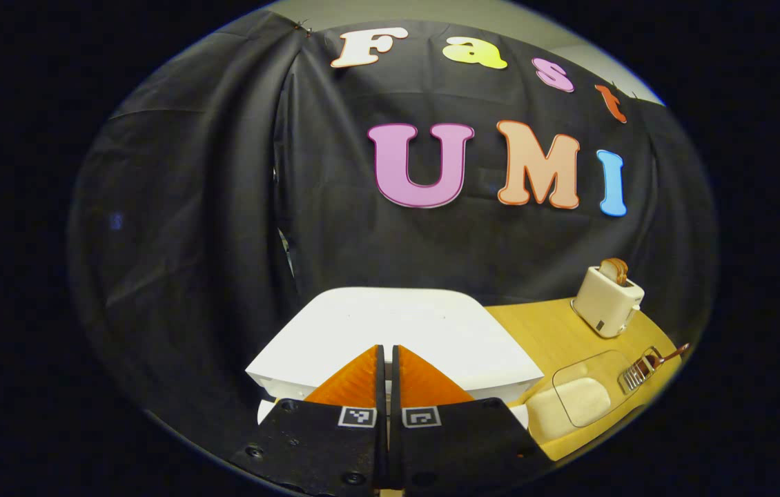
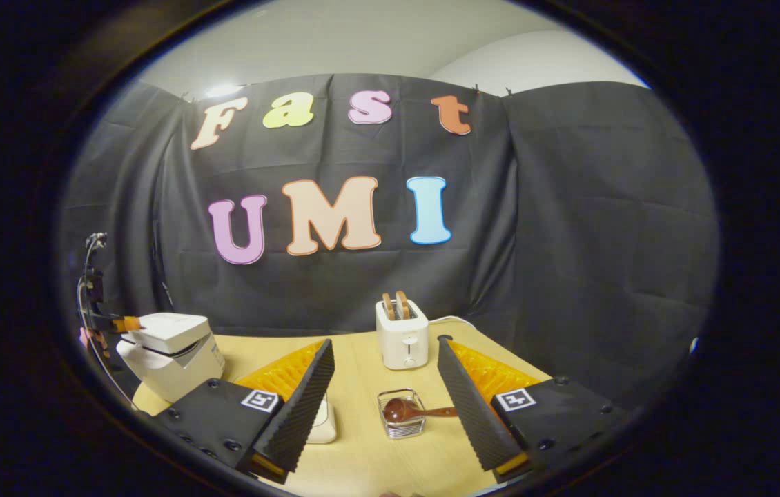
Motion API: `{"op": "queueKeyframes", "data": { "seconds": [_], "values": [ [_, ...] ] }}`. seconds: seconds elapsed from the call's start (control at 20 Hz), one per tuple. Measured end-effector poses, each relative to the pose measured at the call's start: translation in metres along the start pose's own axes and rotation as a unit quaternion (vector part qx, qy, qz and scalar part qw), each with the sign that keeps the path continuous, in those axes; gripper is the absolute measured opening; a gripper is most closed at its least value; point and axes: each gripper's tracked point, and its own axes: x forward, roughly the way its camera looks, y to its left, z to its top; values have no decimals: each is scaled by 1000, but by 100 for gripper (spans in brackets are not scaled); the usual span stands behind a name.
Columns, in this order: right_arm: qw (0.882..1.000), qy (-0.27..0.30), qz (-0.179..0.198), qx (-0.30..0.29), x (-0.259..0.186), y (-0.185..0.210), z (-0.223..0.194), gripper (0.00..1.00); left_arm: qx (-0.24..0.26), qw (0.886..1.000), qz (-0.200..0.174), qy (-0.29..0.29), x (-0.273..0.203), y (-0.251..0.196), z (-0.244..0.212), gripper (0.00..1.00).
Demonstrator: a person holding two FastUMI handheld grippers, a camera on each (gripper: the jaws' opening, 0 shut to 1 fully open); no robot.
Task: Close the left gripper, press the button to open the rice cooker; take a wooden spoon from the chopstick holder with the right hand, scoop a spoonful of rice and pour it into the rice cooker, then put the wooden spoon back into the chopstick holder.
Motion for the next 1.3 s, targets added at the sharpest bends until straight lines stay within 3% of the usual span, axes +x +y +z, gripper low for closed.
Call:
{"op": "queueKeyframes", "data": {
  "seconds": [0.6,1.0,1.1,1.25,1.3],
  "values": [
    [999,26,-19,8,-2,-46,-30,99,-6,987,28,-160,14,-7,136,0],
    [999,44,-12,19,21,-68,-73,99,5,987,13,-160,-5,-30,147,0],
    [998,48,-12,27,31,-75,-90,95,10,987,14,-160,-12,-37,146,0],
    [998,47,-14,34,49,-85,-112,99,5,988,10,-153,-22,-53,138,2],
    [998,52,-13,35,56,-88,-122,96,2,989,8,-148,-24,-58,132,3]
  ]
}}
